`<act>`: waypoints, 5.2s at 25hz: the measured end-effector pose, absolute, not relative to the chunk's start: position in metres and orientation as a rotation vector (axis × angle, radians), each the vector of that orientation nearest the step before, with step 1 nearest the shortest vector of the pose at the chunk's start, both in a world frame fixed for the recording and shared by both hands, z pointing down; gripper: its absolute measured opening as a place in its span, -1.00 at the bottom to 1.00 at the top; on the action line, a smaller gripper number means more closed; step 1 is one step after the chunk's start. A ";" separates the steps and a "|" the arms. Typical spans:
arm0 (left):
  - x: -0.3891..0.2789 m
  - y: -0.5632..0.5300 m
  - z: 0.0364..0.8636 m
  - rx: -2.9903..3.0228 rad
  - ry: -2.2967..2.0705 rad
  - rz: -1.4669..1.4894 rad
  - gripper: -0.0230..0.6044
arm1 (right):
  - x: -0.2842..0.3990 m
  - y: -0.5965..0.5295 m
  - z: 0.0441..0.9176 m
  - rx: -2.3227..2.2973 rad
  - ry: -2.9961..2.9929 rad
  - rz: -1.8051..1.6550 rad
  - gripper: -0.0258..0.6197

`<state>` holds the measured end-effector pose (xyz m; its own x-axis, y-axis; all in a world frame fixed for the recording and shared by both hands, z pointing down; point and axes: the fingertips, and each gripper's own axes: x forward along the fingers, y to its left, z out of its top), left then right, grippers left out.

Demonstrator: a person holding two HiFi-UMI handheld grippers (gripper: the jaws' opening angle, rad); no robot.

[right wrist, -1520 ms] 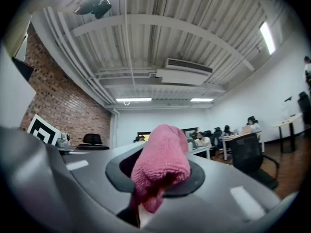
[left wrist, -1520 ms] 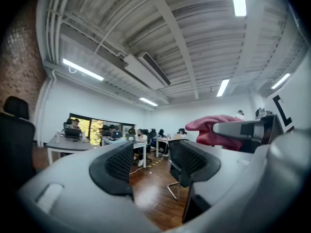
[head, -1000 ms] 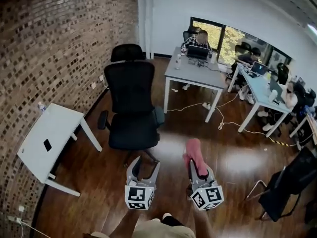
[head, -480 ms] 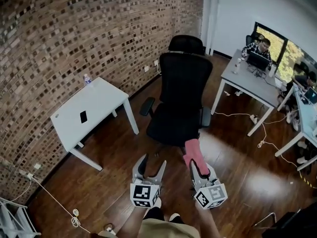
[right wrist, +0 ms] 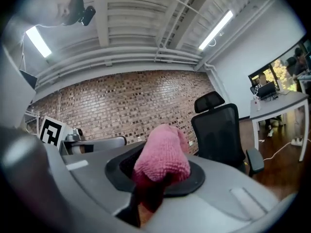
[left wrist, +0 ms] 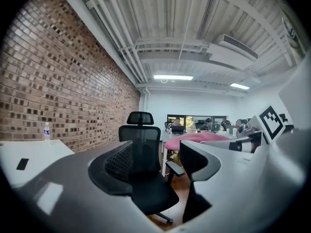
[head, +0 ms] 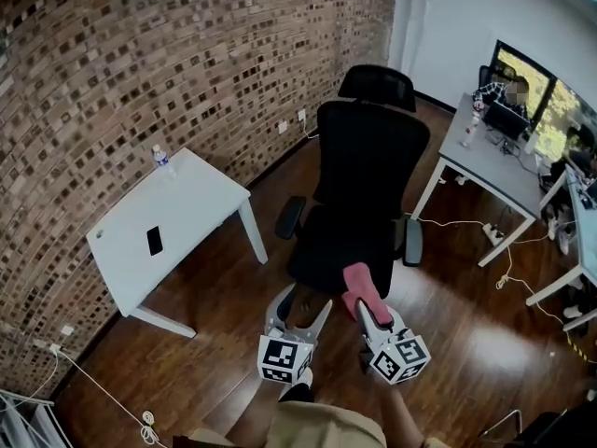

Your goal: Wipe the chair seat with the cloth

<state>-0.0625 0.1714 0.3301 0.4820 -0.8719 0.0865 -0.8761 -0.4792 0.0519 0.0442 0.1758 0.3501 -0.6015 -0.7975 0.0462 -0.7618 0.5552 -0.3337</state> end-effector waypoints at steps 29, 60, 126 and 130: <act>-0.036 -0.274 0.618 2.358 -1.229 0.457 -0.13 | 0.020 -0.323 0.690 -1.310 2.649 -1.308 -0.73; -0.005 -0.201 0.796 2.097 -0.860 0.727 -0.05 | -0.001 -0.422 0.885 -1.444 2.739 -1.567 -0.73; -0.021 -0.142 0.801 2.086 -0.756 0.768 -0.02 | 0.281 -0.258 0.907 -2.872 2.000 -1.584 -0.73; -0.025 -0.140 0.794 2.099 -0.762 0.764 -0.01 | 0.235 -0.270 0.912 -2.639 2.105 -1.656 -0.73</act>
<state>-0.0249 -0.1405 0.7943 0.6427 -0.2627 0.7197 -0.7188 -0.5317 0.4478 0.2353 -0.2705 0.9120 0.0791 -0.4581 0.8854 -0.9684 -0.2461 -0.0408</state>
